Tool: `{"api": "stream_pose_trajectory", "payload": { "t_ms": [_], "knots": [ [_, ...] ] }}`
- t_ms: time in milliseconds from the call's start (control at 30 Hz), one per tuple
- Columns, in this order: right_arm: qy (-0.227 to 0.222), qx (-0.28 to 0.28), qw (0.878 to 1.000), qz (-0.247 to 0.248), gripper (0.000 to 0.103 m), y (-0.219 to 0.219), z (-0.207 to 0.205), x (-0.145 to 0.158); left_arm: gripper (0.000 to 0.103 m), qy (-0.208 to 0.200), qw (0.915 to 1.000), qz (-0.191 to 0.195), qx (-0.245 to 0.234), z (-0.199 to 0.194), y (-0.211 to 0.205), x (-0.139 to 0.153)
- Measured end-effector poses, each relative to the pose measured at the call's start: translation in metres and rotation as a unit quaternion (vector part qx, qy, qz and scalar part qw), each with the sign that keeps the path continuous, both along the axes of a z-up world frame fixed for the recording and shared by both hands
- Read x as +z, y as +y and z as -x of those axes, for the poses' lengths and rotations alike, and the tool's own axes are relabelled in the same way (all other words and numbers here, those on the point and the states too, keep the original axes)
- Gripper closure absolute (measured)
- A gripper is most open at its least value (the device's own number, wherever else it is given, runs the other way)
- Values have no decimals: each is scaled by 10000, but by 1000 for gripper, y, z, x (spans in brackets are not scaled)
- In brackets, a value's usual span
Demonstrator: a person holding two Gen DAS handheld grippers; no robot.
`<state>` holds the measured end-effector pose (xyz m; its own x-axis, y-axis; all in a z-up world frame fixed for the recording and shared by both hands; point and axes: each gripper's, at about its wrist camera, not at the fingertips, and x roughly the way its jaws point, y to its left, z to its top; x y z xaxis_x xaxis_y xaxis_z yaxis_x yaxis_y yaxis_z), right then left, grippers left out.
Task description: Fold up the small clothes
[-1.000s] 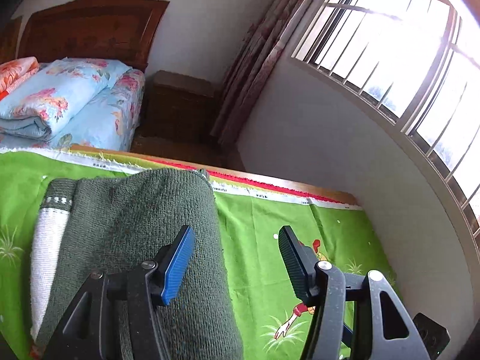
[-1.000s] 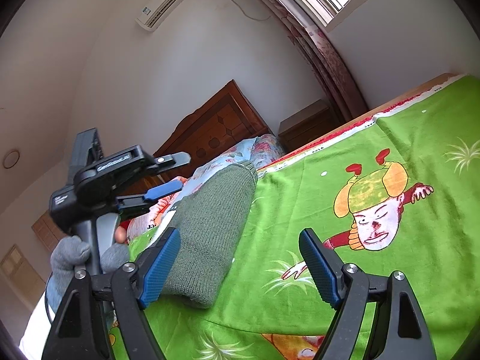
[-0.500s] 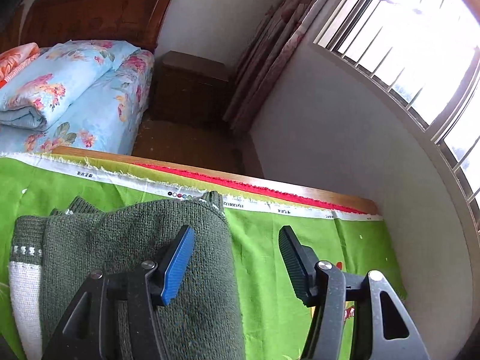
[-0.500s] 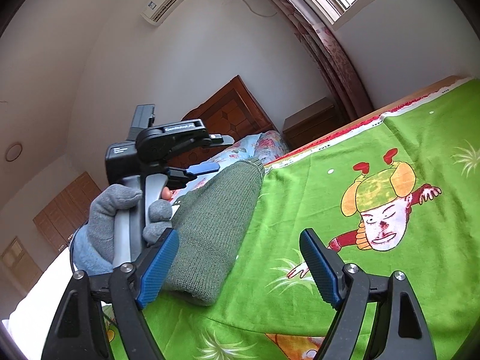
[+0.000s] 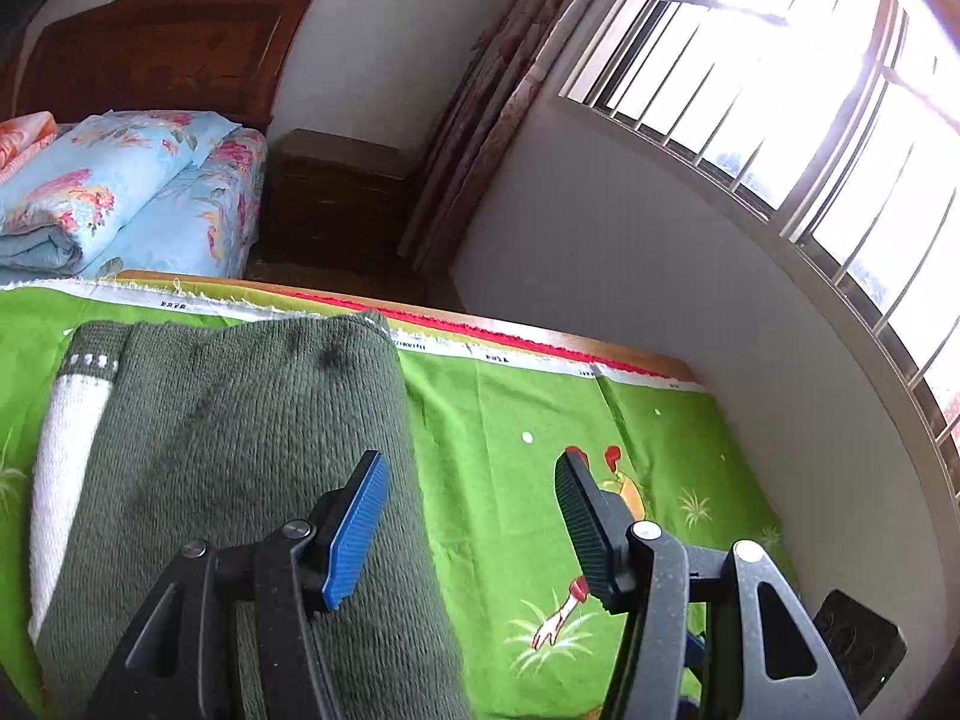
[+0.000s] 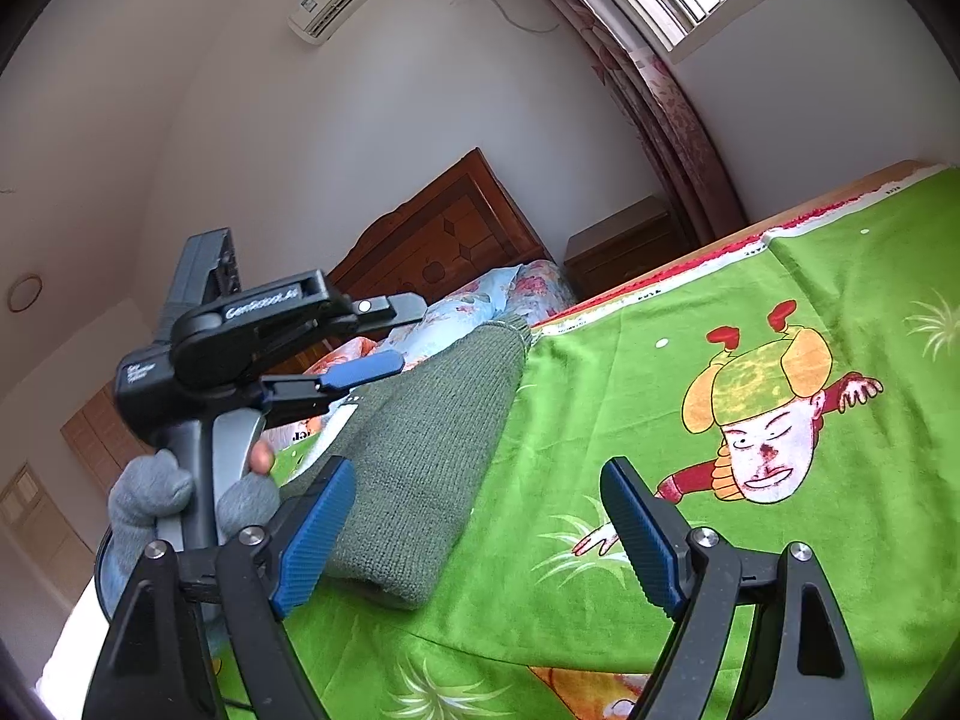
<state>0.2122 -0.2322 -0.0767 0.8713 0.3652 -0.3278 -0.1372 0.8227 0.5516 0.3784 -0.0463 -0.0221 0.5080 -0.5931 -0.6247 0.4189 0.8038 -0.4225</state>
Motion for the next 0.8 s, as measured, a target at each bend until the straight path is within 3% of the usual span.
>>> {"api": "stream_pose_trajectory", "payload": {
  "t_ms": [67, 167, 367, 533, 667, 800],
  "knots": [
    [-21, -53, 10000, -72, 0, -4, 2, 0, 45, -47, 9999, -97, 1, 14, -2, -7],
    [-49, -133, 9997, -199, 0, -10, 4, -1, 44, -468, 9987, -218, 18, 35, -3, -14],
    [-51, -184, 9996, -211, 0, -12, 5, 0, 44, -869, 9922, -816, 364, 69, -2, -1],
    [9, -185, 9998, 7, 0, -4, 3, 1, 44, -1007, 9851, -1181, 739, 99, 17, -1],
    [112, -122, 9995, 282, 0, 6, -1, 0, 44, -1054, 9816, -1210, 1034, 122, 37, -3],
    [612, -22, 9957, 700, 0, 22, -18, -6, 44, -1180, 9775, -1193, 1280, 148, 56, -1]
  ]
}}
